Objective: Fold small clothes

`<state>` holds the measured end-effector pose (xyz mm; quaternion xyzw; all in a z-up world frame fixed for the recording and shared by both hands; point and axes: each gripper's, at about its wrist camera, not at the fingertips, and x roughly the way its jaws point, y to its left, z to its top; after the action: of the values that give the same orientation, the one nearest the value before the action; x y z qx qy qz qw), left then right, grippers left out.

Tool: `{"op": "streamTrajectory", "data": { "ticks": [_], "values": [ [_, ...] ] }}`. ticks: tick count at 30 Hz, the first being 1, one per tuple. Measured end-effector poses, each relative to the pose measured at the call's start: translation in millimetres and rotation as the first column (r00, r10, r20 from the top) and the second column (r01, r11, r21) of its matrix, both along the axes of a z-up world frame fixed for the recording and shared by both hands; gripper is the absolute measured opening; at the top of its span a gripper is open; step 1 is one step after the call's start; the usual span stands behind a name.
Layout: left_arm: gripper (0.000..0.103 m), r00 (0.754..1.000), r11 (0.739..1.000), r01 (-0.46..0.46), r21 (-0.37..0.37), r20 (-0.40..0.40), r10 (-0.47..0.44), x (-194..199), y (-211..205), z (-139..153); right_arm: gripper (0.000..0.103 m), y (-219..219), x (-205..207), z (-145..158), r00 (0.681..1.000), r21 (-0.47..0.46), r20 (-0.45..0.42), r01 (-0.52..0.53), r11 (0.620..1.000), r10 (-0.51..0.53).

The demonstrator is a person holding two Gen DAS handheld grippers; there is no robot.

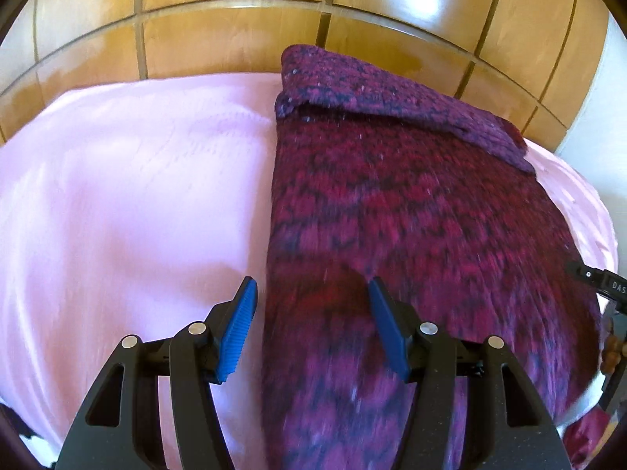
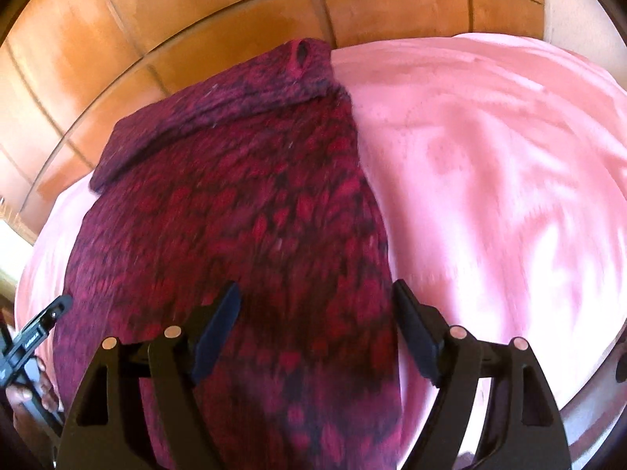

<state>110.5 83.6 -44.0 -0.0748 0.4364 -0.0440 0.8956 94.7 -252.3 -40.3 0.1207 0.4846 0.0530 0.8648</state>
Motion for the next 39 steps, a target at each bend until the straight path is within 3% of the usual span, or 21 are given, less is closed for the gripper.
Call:
{"op": "streamTrajectory", "data": {
  "ticks": [5,11,15,19,21,23,28,31,35,39],
  "values": [
    [0.058,0.997,0.997,0.068,-0.047,-0.036,-0.070,-37.4,12.8,-0.8,0.077,-0.2,-34.3,2.9,0.997,0.033,-0.026,-0.069,0.997,0.070],
    [0.058,0.984,0.984,0.157,-0.080,-0.076,-0.163,-76.6,13.1,-2.5,0.068,4.9,-71.7,-4.1,0.987,0.046,-0.088,-0.131,0.990,0.134],
    [0.046,0.972,0.975,0.204,-0.088,-0.104,-0.213,-90.5,5.5,-9.0,0.059,5.2,-88.7,-11.3,0.982,0.071,-0.122,-0.135,0.988,0.143],
    [0.021,0.969,0.971,0.219,-0.093,-0.096,-0.227,-93.8,7.1,-6.8,0.042,4.5,-91.5,-11.9,0.981,0.080,-0.127,-0.134,0.988,0.144],
    [0.018,0.969,0.967,0.223,-0.121,-0.079,-0.234,-92.2,9.9,-0.4,0.025,7.4,-91.6,-5.7,0.978,0.067,-0.126,-0.156,0.986,0.163],
    [0.017,0.969,0.957,0.231,-0.174,-0.052,-0.243,-92.4,16.4,10.1,0.022,9.1,-90.2,5.5,0.979,0.062,-0.106,-0.167,0.984,0.173],
    [0.016,0.970,0.918,0.236,-0.318,0.027,-0.240,-73.9,31.6,38.2,0.020,9.9,-80.3,42.0,0.985,0.138,0.006,-0.174,0.975,0.175],
    [0.015,0.969,0.898,0.248,-0.363,0.074,-0.238,-55.6,30.5,50.1,0.019,6.5,-61.8,55.5,0.987,0.186,0.065,-0.159,0.970,0.149],
    [0.015,0.971,0.889,0.237,-0.393,0.114,-0.208,-15.0,25.9,58.2,0.019,1.3,-30.5,57.8,0.989,0.221,0.101,-0.125,0.967,0.105],
    [0.014,0.984,0.889,0.179,-0.422,0.097,-0.153,33.2,28.5,53.4,0.019,1.9,4.7,58.2,0.991,0.223,0.116,-0.089,0.971,0.065]
  ]
}}
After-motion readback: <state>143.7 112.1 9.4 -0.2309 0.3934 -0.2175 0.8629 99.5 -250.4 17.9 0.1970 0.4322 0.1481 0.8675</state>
